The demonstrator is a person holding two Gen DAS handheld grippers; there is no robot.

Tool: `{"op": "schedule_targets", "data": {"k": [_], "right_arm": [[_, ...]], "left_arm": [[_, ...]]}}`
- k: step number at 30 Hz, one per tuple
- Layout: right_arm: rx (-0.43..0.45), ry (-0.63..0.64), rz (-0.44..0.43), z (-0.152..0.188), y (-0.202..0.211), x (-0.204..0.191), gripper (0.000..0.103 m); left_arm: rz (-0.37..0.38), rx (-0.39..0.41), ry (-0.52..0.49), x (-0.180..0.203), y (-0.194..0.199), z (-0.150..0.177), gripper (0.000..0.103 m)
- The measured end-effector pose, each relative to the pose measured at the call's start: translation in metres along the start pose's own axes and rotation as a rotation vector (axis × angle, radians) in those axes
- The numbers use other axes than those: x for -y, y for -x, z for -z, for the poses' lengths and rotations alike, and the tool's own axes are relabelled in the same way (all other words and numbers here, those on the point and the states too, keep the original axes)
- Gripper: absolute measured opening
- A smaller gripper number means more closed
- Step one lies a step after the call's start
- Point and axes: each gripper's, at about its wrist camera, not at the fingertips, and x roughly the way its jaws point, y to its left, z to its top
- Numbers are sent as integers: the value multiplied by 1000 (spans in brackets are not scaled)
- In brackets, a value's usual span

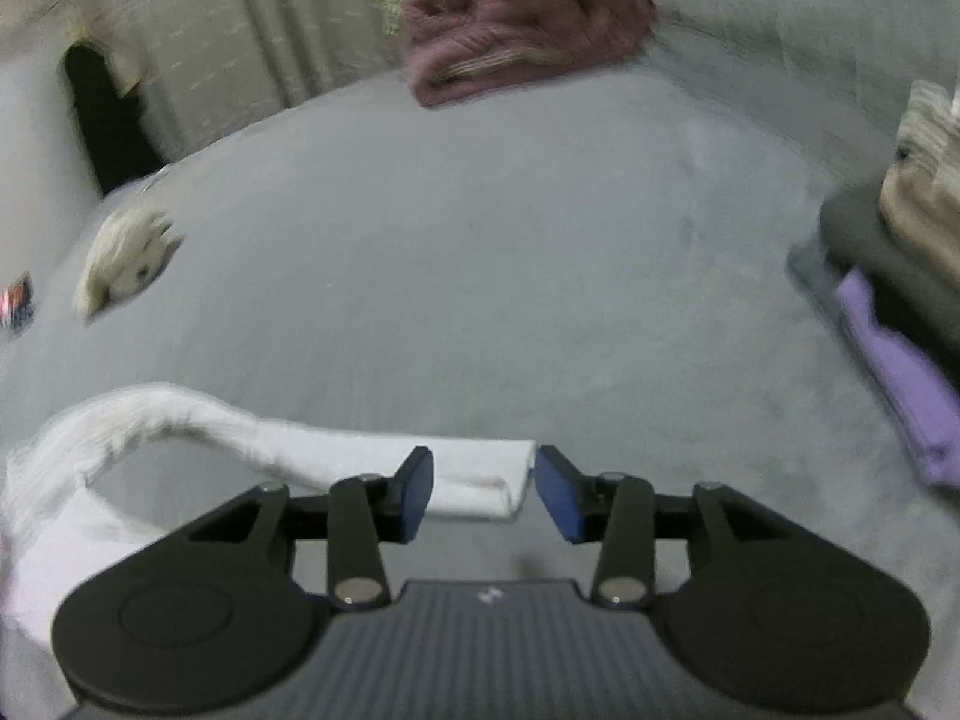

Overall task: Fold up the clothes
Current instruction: 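Grasp the garment hem again with both grippers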

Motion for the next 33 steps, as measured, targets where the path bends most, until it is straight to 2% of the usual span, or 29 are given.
{"op": "schedule_targets", "data": {"k": [4, 5, 6, 7, 8, 9, 10, 11, 13, 16, 18, 19, 20, 23, 25, 30, 33], "right_arm": [[-92, -161, -30, -28, -40, 13, 37], [-92, -173, -35, -27, -45, 15, 32], [-88, -180, -41, -25, -50, 17, 31], [-85, -188, -46, -22, -55, 18, 27], [-73, -171, -45, -23, -55, 16, 15], [-59, -151, -43, -23, -55, 13, 7], [-46, -130, -41, -24, -54, 10, 7], [-3, -93, -24, -27, -52, 3, 7], [144, -20, 26, -36, -36, -11, 7], [439, 29, -14, -45, 10, -25, 7], [564, 68, -43, -46, 33, -28, 7], [583, 106, -29, -44, 37, -28, 7], [559, 134, -3, -44, 33, -27, 7], [320, 178, 170, -41, -13, -19, 7], [178, 176, 242, -39, -42, -13, 7], [165, 212, 194, -49, -38, -19, 11], [156, 187, 192, -49, -34, -12, 14]], "left_arm": [[1, 30, 101, -6, -23, -5, 43], [-1, 46, 111, -7, -26, -6, 47], [-4, 62, 119, -8, -29, -6, 49], [-13, 67, 121, -7, -33, -7, 50], [-17, 64, 119, -7, -37, -9, 50], [-14, 64, 115, -5, -41, -9, 50], [-7, 64, 104, -3, -43, -8, 50], [-6, 64, 95, -1, -45, -8, 50], [-11, 72, 87, 1, -47, -8, 50], [-3, 69, 85, 0, -47, -7, 50], [4, 61, 78, 0, -48, -5, 50], [-2, 56, 62, 3, -50, -5, 50], [-9, 51, 45, 5, -52, -4, 50], [-35, 47, 10, 12, -57, -2, 50], [-49, 48, 4, 14, -59, 0, 50], [-73, 70, -13, 14, -56, 0, 50], [-83, 80, -11, 11, -55, -2, 50]]}}
